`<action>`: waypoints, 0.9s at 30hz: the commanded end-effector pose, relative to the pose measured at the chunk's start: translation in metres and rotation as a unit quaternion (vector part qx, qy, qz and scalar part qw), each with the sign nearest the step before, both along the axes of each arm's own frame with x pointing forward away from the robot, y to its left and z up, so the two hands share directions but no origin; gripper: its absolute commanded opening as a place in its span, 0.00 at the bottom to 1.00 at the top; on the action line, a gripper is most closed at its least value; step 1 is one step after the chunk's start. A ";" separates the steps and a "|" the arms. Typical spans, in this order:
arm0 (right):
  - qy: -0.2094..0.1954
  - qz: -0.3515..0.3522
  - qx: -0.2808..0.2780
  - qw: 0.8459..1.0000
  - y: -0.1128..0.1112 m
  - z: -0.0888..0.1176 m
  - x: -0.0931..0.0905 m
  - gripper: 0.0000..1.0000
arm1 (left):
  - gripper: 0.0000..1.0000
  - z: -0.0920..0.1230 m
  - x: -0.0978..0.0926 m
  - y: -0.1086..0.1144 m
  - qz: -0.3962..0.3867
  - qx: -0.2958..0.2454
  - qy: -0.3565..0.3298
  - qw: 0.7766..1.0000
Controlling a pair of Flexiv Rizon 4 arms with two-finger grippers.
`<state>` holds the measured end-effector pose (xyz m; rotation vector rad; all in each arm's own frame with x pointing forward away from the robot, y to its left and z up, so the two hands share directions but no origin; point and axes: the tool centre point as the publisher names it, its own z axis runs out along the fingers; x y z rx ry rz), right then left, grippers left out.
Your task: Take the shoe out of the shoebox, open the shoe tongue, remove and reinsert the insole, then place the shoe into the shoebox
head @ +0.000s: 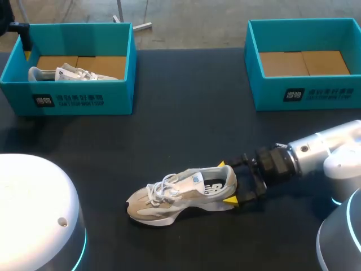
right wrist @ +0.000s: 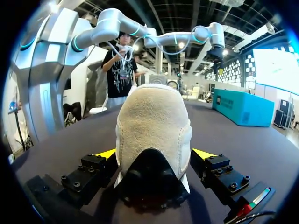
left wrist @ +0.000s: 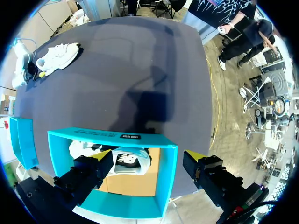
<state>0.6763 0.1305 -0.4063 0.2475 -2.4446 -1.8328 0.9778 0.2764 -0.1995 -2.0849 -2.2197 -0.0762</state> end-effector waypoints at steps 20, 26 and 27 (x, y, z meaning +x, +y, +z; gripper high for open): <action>-0.006 -0.002 -0.007 1.000 0.021 -0.003 -0.005 1.00 | 1.00 0.000 -0.001 0.000 0.000 0.001 -0.002 1.000; -0.007 0.000 -0.010 1.000 0.026 -0.003 -0.005 1.00 | 1.00 0.000 -0.001 0.000 0.000 0.001 -0.002 1.000; -0.006 0.001 -0.011 1.000 0.027 -0.004 -0.004 1.00 | 1.00 0.000 -0.001 0.000 0.000 0.001 -0.002 1.000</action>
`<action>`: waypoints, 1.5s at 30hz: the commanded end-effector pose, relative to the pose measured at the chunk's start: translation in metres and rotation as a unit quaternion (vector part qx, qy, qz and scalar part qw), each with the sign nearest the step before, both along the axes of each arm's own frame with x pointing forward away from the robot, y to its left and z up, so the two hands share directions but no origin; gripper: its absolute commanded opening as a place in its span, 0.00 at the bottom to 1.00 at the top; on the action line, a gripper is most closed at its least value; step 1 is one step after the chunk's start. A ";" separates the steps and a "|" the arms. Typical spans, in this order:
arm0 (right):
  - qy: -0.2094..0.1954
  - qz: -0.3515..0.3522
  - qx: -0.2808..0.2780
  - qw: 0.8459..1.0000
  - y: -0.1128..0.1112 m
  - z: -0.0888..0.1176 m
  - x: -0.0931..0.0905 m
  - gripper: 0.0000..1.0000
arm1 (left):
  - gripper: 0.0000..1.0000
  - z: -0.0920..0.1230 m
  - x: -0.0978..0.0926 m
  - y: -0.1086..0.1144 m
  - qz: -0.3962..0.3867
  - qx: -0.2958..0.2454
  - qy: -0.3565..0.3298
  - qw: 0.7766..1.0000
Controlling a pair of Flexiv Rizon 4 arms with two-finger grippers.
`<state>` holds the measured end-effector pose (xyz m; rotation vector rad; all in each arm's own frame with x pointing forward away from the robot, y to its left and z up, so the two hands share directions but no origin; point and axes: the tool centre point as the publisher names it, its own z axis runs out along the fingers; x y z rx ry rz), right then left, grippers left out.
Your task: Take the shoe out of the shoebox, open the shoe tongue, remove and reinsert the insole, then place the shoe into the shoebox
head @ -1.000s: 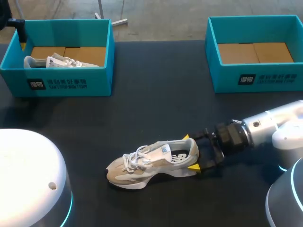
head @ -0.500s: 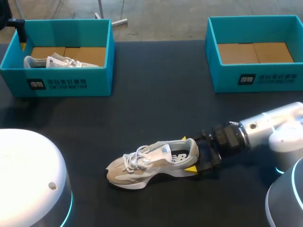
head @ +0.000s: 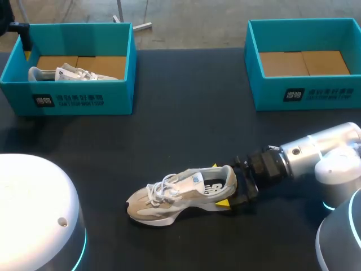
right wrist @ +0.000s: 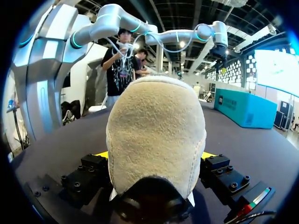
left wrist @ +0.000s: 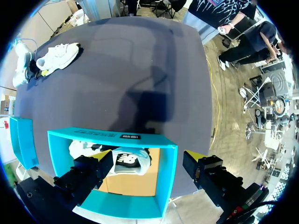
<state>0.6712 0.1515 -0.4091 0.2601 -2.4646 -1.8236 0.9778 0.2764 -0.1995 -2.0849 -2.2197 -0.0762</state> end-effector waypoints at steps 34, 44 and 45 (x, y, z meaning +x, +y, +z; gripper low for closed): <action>0.007 -0.034 -0.020 0.999 0.001 -0.006 -0.002 0.00 | 1.00 0.000 -0.001 0.000 0.000 0.001 -0.002 1.000; 0.001 -0.071 -0.021 0.997 -0.002 -0.003 0.003 0.00 | 1.00 0.000 -0.001 0.000 0.000 0.001 -0.002 1.000; 0.001 -0.074 -0.022 0.997 -0.003 -0.002 0.005 0.00 | 1.00 0.000 -0.001 0.000 0.000 0.001 -0.002 1.000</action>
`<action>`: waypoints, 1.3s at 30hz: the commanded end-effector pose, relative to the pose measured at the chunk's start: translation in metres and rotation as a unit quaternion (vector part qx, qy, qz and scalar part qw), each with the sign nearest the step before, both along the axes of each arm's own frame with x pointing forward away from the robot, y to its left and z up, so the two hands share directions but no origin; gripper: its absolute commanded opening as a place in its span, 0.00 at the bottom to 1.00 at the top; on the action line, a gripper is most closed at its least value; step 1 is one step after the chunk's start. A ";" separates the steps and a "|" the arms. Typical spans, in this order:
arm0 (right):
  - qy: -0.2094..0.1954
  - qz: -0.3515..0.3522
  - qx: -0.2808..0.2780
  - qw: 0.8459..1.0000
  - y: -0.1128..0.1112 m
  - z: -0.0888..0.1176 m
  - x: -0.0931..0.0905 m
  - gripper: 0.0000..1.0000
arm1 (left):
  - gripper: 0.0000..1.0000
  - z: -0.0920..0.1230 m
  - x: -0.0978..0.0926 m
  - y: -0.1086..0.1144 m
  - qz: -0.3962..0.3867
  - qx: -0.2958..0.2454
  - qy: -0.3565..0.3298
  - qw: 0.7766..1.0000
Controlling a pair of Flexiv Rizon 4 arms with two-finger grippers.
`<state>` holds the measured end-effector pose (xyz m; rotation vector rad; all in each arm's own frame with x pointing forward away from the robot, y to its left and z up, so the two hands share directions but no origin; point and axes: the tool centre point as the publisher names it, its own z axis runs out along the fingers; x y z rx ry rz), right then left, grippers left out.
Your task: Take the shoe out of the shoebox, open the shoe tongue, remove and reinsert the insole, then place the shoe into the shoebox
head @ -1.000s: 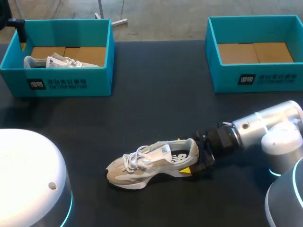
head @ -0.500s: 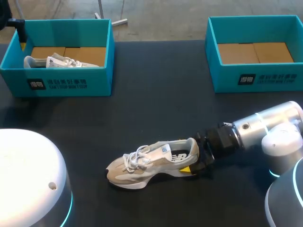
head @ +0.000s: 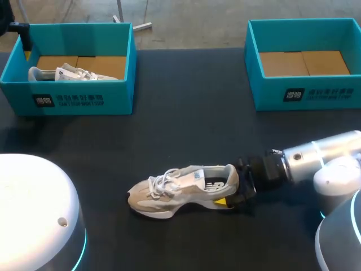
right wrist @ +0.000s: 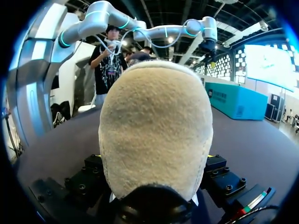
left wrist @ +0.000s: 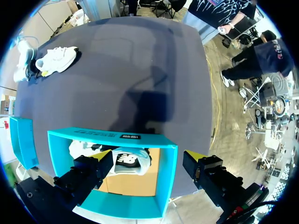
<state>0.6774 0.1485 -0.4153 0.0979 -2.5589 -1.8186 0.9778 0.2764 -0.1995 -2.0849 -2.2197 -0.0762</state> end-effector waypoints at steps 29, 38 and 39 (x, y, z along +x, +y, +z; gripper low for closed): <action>0.006 -0.016 0.002 1.000 0.000 -0.001 0.007 0.00 | 1.00 0.000 -0.001 0.000 0.000 0.001 -0.002 1.000; 0.006 -0.016 0.002 1.000 0.000 -0.001 0.007 0.00 | 1.00 0.000 -0.001 0.000 0.000 0.001 -0.002 1.000; 0.006 -0.016 0.002 1.000 0.000 -0.001 0.007 0.00 | 1.00 0.000 -0.001 0.000 0.000 0.001 -0.002 1.000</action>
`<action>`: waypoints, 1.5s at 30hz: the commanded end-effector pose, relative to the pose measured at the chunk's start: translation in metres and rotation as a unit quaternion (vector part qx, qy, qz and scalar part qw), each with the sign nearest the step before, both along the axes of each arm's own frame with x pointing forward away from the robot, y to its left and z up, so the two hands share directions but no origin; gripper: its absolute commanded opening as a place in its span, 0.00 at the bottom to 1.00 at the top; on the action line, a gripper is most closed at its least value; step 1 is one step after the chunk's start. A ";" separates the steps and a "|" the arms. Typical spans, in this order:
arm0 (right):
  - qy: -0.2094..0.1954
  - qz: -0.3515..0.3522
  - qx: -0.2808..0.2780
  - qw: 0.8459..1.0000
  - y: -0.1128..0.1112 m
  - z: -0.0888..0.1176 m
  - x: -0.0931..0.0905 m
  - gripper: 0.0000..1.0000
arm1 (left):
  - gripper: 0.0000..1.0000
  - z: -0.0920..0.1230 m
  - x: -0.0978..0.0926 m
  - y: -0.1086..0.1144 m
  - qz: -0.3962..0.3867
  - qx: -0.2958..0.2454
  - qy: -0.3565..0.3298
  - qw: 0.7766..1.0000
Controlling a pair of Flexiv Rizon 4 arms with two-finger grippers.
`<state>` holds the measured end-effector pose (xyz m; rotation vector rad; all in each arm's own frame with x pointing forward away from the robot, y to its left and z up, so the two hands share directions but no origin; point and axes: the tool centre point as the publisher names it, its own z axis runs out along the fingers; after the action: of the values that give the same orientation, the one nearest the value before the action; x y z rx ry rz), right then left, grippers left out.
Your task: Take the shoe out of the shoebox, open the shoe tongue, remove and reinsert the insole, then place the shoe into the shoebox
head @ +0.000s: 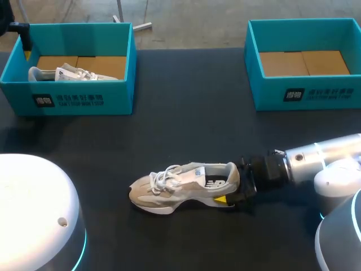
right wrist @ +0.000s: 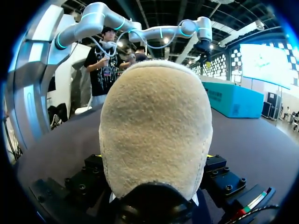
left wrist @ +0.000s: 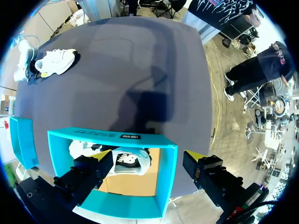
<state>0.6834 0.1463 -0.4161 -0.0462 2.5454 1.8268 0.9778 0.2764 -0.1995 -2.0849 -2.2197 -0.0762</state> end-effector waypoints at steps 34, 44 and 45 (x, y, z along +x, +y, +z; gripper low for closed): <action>0.000 0.000 -0.002 1.000 0.002 0.000 0.001 0.00 | 1.00 0.008 -0.092 -0.072 0.502 0.018 0.009 0.864; 0.000 0.000 -0.002 1.000 0.002 0.000 0.001 0.00 | 1.00 0.009 -0.176 -0.141 0.706 0.080 -0.050 0.702; 0.000 0.000 -0.002 1.000 0.002 0.000 0.001 0.00 | 1.00 0.005 -0.183 -0.149 0.723 0.093 -0.047 0.683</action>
<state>0.6835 0.1465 -0.4162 -0.0459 2.5451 1.8269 0.8262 0.1477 -0.1895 -0.3277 -2.9347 -0.0811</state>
